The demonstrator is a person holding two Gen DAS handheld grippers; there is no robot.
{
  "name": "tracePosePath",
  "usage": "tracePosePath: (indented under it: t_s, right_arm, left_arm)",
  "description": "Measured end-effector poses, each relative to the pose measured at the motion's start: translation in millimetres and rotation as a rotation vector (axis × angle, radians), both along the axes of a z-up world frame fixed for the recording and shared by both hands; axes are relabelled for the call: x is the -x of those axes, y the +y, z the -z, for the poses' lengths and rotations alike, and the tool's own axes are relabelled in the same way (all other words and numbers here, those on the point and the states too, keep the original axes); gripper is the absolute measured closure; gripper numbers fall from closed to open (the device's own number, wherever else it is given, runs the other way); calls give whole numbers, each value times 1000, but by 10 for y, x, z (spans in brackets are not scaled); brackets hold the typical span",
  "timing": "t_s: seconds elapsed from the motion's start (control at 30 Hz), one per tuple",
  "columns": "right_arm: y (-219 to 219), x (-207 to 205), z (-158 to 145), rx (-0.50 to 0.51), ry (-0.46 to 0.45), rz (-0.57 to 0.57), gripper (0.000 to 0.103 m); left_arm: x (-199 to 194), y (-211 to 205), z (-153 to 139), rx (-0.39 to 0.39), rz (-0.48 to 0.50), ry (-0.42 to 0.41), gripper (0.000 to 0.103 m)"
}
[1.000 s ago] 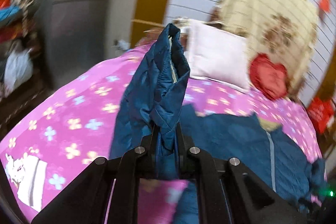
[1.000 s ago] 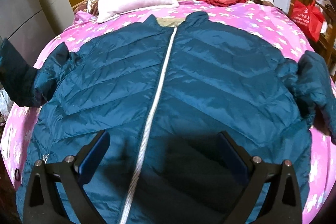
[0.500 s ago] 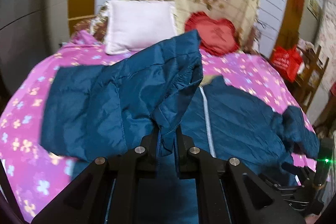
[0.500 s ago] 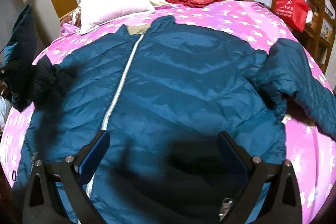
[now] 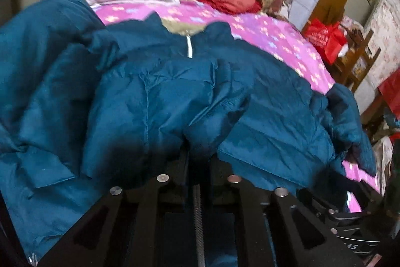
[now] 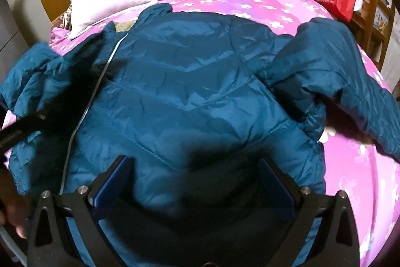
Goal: Fold large clothes
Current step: 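Carry the held sleeve across the jacket body and open the left gripper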
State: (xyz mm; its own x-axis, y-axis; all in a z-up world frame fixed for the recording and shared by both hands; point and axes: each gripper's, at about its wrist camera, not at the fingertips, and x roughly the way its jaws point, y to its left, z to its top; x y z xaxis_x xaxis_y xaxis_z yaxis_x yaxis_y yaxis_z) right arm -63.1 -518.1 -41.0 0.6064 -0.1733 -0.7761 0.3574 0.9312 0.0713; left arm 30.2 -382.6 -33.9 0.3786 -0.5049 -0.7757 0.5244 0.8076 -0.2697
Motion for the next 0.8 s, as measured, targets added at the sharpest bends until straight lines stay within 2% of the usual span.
tracePosePath:
  t_s: [0.03,0.13,0.23,0.3,0.4,0.47,0.5,0.53,0.6,0.63,0.67,0.73,0.8]
  right_arm:
    - [-7,-8,4,3,2,-5,0]
    - [-13,-33,-16,0,6,-11,0]
    - [-12,-14,-100,-47,-34,-16,0]
    - [14,-25,-159,-82,-62,-21,0]
    - [101,-167,-212,-168,-84,-62,0]
    - [184,-286,-231,-196,-96,-89,0]
    - [269,-393,-253,-196,-113,-113,0]
    - [332,-482,-264,-187,-126,-130,0]
    - [433,-692,-233,-188,-135,-149,3]
    - [460,-813,-189,-214,-130,-157,13]
    - [474,-915,-139,-247,-120,-167,40]
    - [505,-1134,34,-321,-66,-182,81]
    - [518,-1157,30,-300,-74,-173,87]
  left_arm:
    - [8,-4,-5,9,19,18,95]
    - [51,112,-104,81,58,67,80]
    - [170,355,-378,145,94,57,66]
    - [234,525,-522,150,101,26,65]
    - [284,927,-686,83,26,-64,65]
    - [268,1221,-704,46,-50,-110,65]
    - [228,1379,-680,3,-110,-135,65]
    - [184,1508,-640,-42,-164,-146,65]
    - [16,1751,-466,-119,-268,-91,65]
    - [-99,1872,-341,-146,-321,-28,65]
    - [-186,1965,-252,-144,-358,20,65]
    - [-273,2104,-145,-102,-397,70,65]
    - [-304,2200,-110,-78,-421,62,65]
